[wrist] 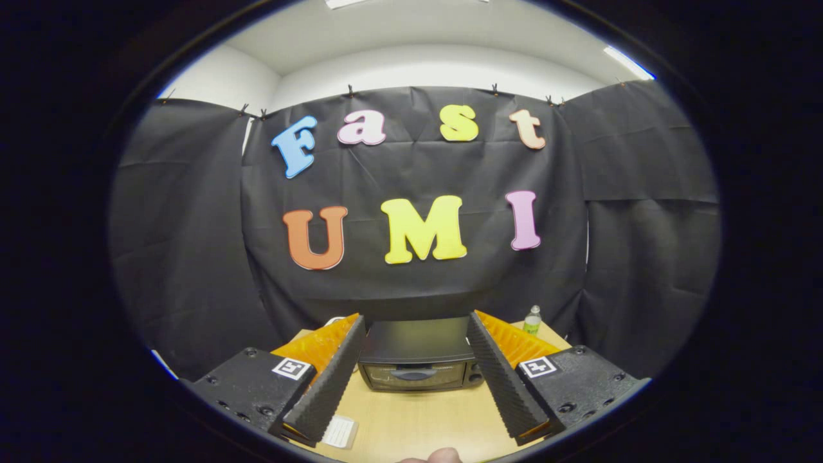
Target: Open the toaster oven, put the food inside, and close the toaster oven door.
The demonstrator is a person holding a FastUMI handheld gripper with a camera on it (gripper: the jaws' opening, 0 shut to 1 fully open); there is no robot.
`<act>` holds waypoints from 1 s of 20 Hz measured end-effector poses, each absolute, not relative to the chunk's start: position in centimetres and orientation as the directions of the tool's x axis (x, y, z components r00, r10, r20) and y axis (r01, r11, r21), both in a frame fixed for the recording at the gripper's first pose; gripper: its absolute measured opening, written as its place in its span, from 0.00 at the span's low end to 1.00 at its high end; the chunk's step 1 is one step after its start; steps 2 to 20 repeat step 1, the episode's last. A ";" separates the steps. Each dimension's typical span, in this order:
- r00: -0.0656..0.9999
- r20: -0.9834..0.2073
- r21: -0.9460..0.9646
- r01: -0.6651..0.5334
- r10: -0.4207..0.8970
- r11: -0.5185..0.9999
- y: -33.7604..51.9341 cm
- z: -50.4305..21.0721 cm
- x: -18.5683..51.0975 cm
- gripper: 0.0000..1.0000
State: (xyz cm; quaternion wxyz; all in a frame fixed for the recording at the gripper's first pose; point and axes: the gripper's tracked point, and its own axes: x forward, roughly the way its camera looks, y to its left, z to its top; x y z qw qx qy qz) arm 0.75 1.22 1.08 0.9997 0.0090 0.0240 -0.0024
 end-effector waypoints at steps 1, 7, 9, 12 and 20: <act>0.999 -0.049 0.018 0.008 -0.007 1.000 1.2 1.1 0.7 1.00; 0.999 -0.049 0.018 0.008 -0.007 1.000 1.2 1.1 0.7 1.00; 0.999 -0.049 0.018 0.008 -0.007 1.000 1.2 1.1 0.7 1.00; 0.999 -0.049 0.018 0.008 -0.007 1.000 1.2 1.1 0.7 1.00; 0.999 -0.049 0.018 0.008 -0.007 1.000 1.2 1.1 0.7 1.00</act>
